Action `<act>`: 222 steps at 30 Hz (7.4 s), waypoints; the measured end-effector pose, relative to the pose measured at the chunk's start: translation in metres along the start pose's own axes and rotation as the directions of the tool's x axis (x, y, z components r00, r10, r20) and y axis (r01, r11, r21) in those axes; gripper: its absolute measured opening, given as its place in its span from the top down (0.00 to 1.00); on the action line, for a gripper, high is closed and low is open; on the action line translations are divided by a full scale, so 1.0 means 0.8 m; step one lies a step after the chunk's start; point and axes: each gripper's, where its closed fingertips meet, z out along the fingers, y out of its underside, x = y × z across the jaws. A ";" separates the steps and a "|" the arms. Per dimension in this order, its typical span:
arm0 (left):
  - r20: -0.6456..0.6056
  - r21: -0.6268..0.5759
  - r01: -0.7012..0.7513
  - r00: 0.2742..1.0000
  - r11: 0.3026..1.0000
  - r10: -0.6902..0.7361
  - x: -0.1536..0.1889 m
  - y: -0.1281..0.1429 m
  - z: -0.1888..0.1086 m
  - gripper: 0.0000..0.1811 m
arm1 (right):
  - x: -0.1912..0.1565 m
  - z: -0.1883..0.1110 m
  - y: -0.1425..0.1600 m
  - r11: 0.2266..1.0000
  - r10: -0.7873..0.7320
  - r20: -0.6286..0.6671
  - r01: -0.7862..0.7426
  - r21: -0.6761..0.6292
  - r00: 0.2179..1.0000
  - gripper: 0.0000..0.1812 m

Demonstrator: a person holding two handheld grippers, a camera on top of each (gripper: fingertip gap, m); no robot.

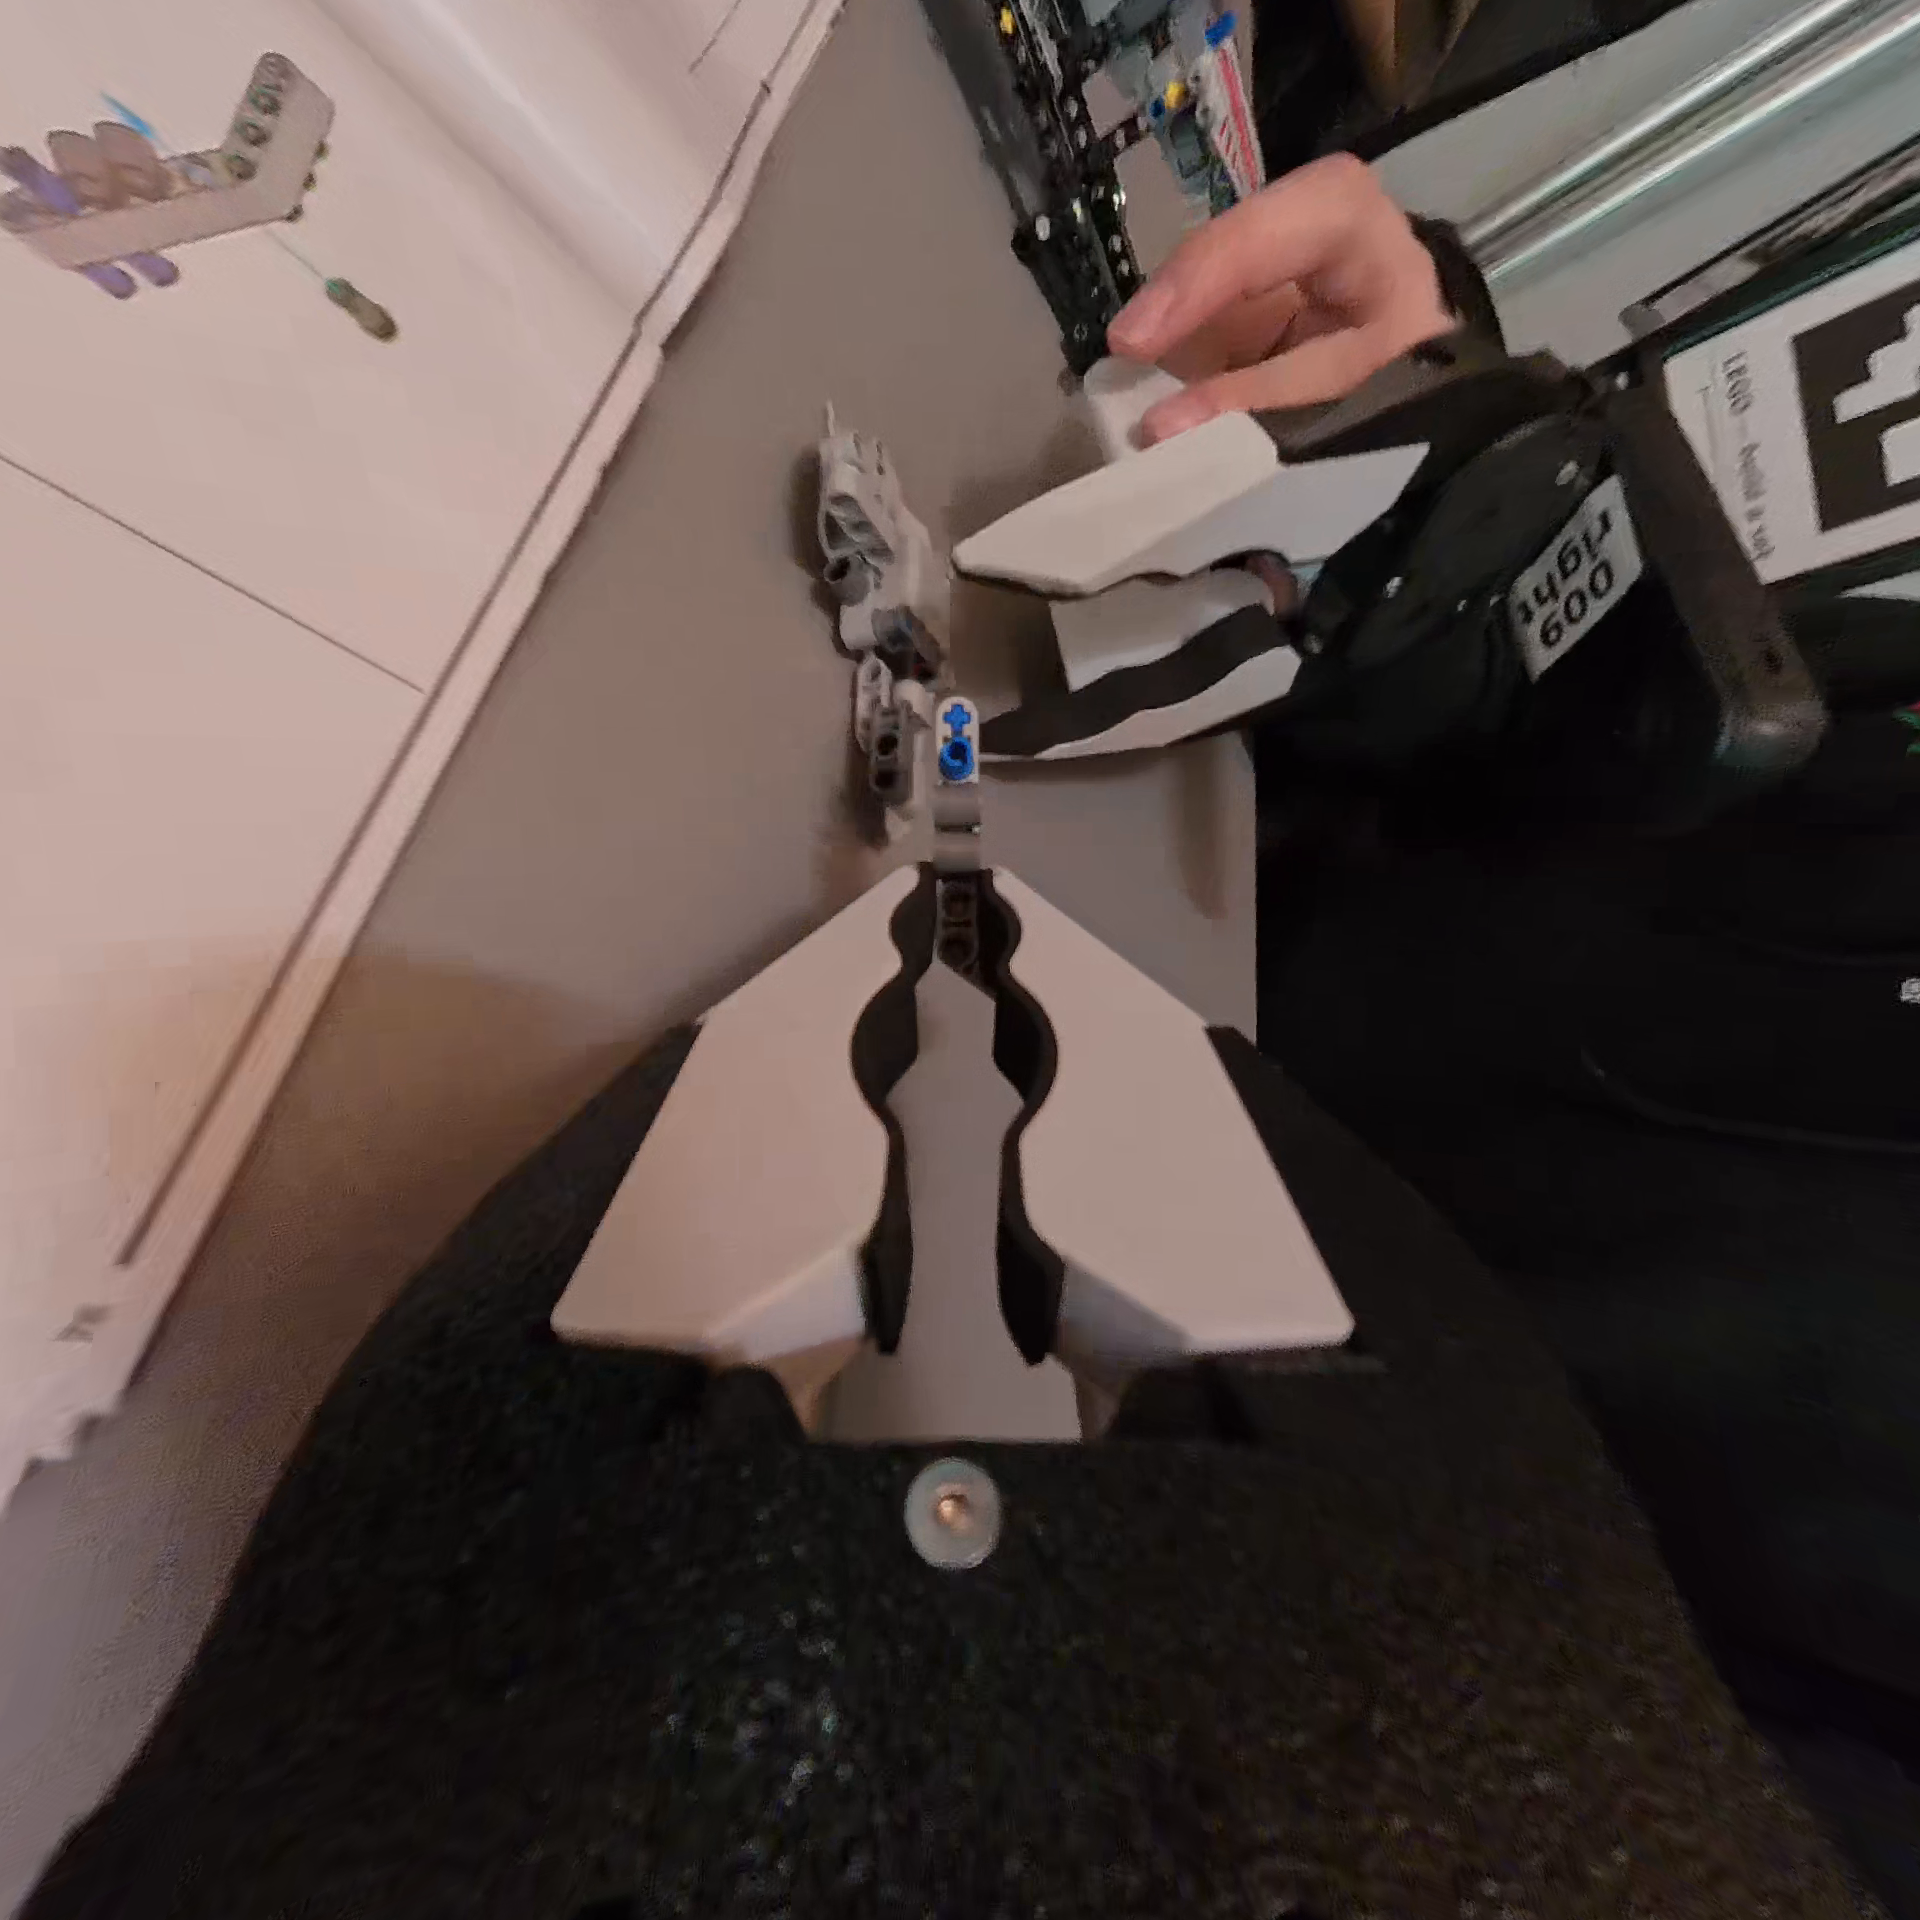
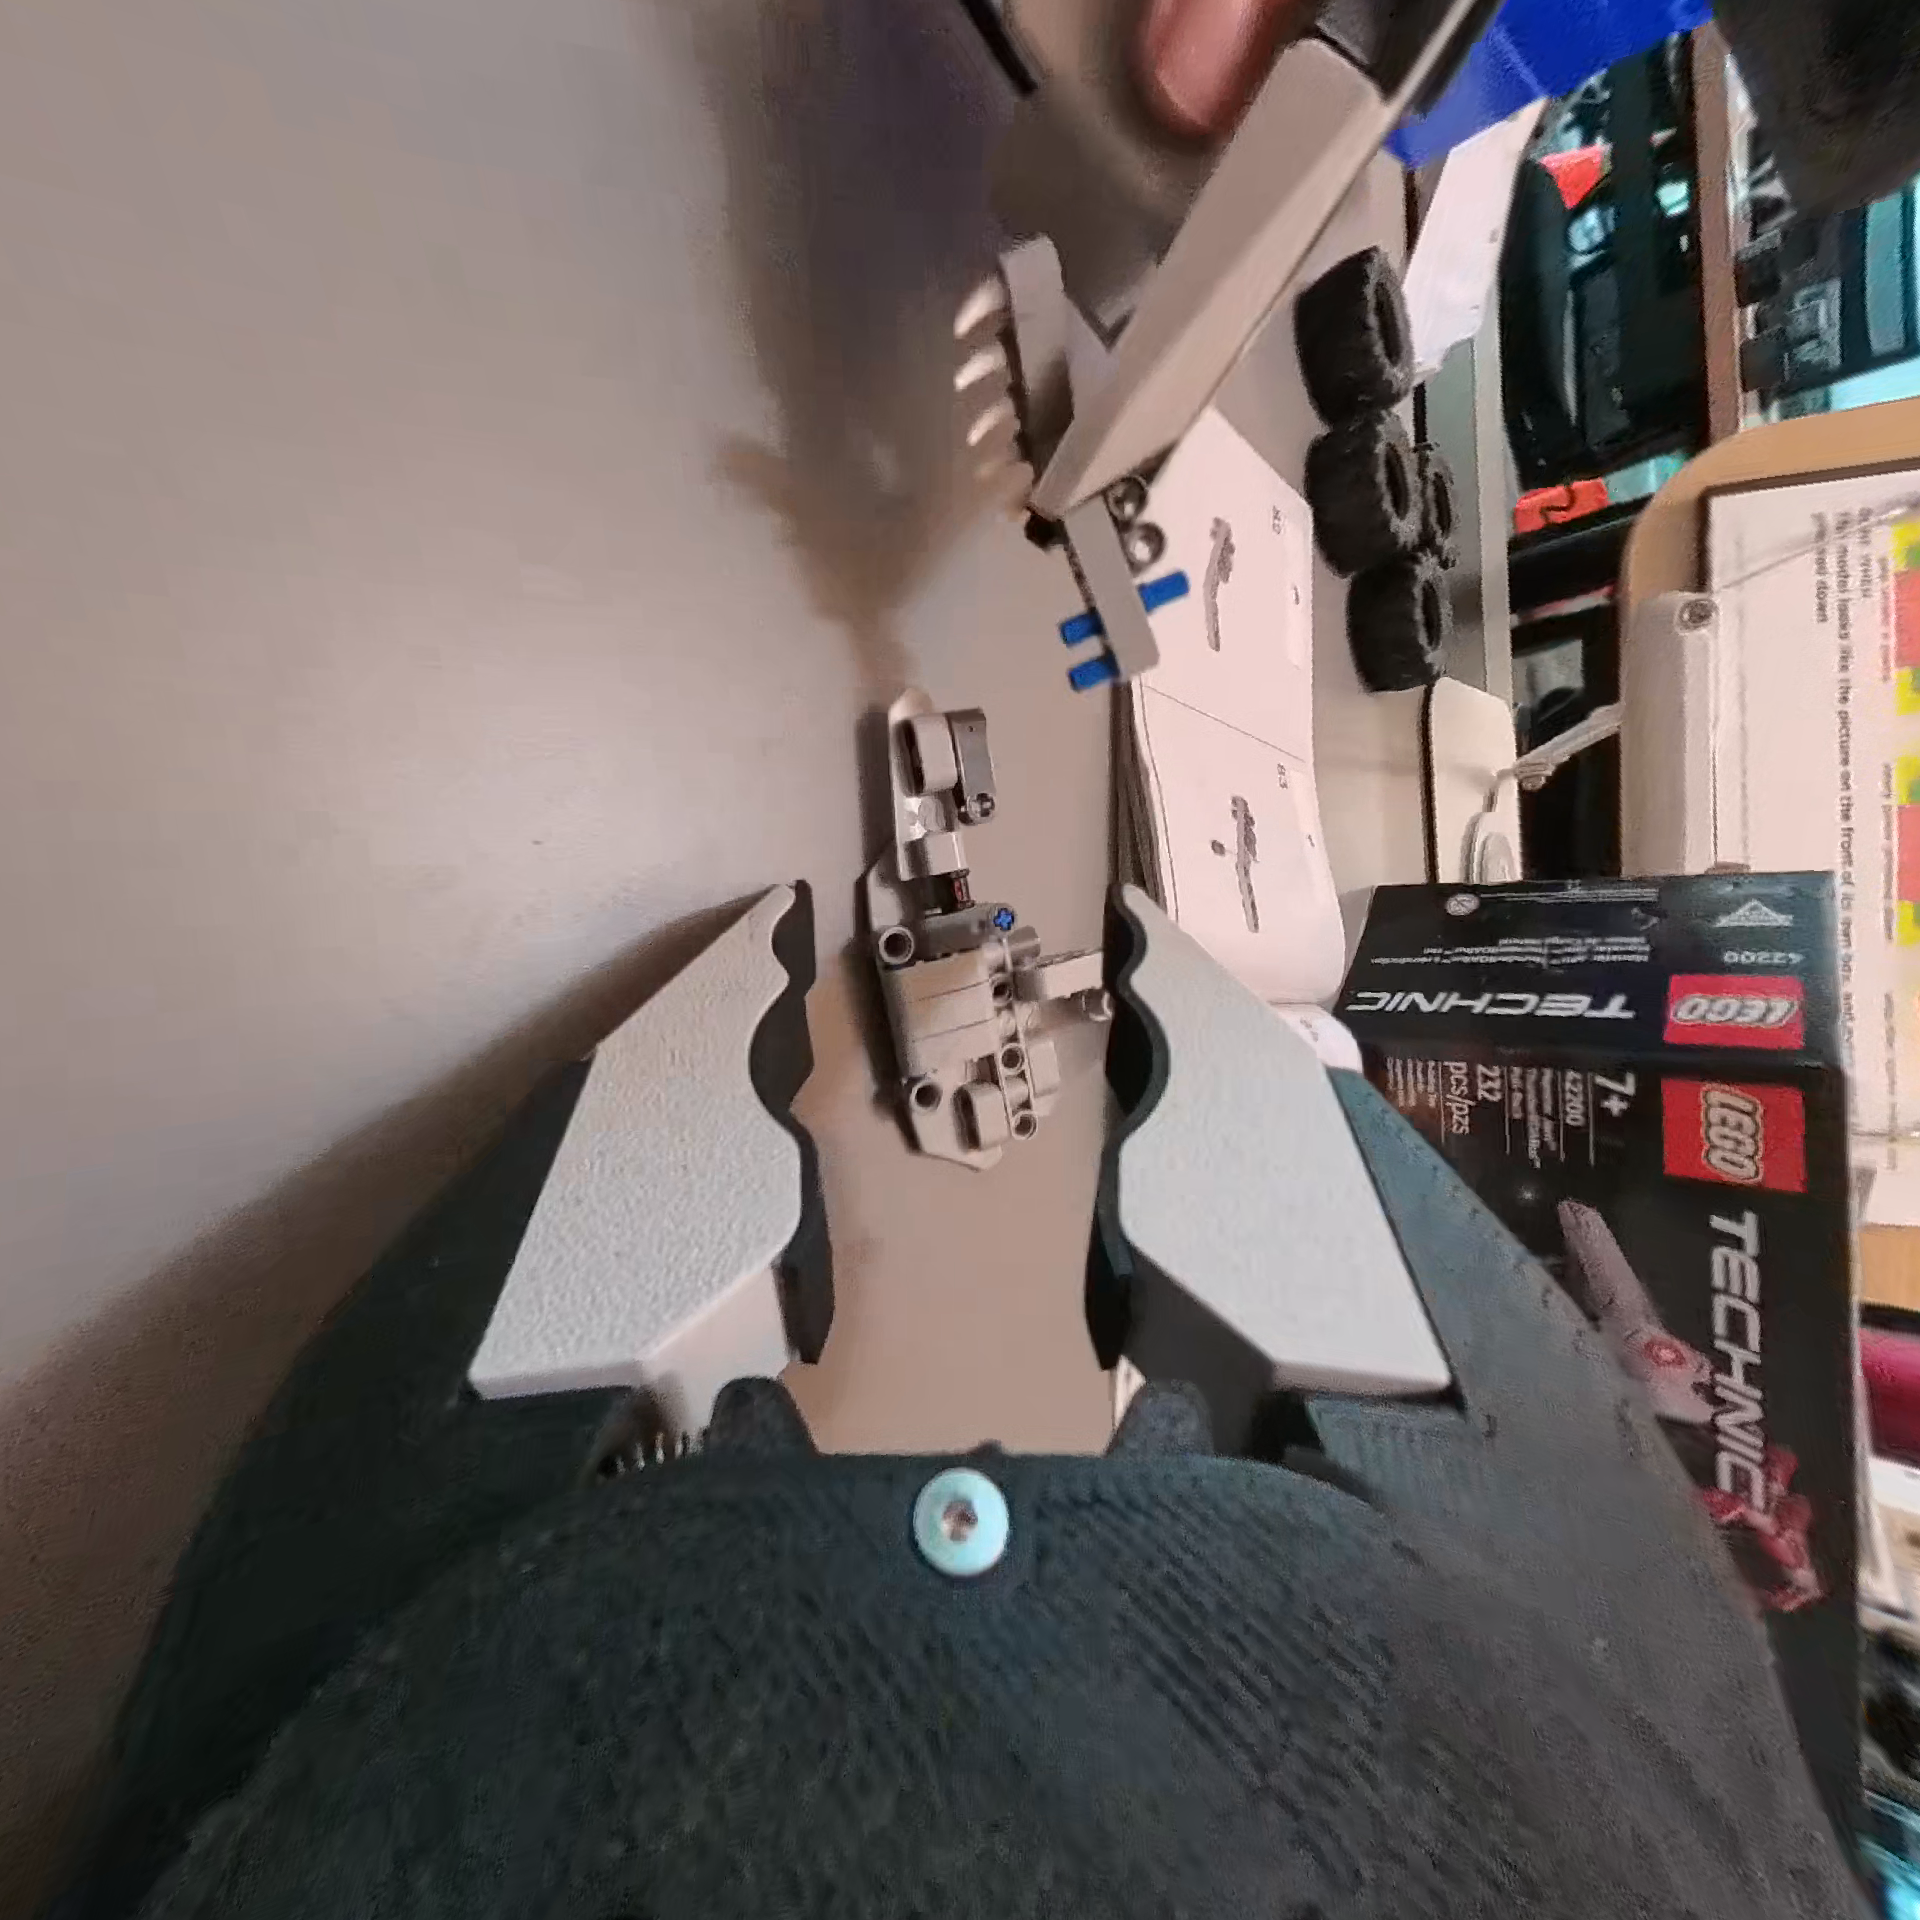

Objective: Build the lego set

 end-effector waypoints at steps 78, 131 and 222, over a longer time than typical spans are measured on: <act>-0.120 0.083 0.328 0.941 0.941 -0.318 0.021 0.004 0.090 0.98 | -0.019 -0.045 0.016 0.937 0.350 0.083 -0.349 -0.036 0.933 0.67; -0.040 0.014 0.310 0.950 0.951 -0.309 0.034 0.013 0.097 0.98 | -0.035 -0.033 0.015 0.998 0.071 0.087 -0.070 -0.009 0.994 0.79; 0.305 -0.038 -0.844 0.500 0.535 0.811 0.052 -0.059 0.078 0.74 | 0.002 -0.147 0.022 0.768 0.602 -0.268 -0.455 0.451 0.752 0.97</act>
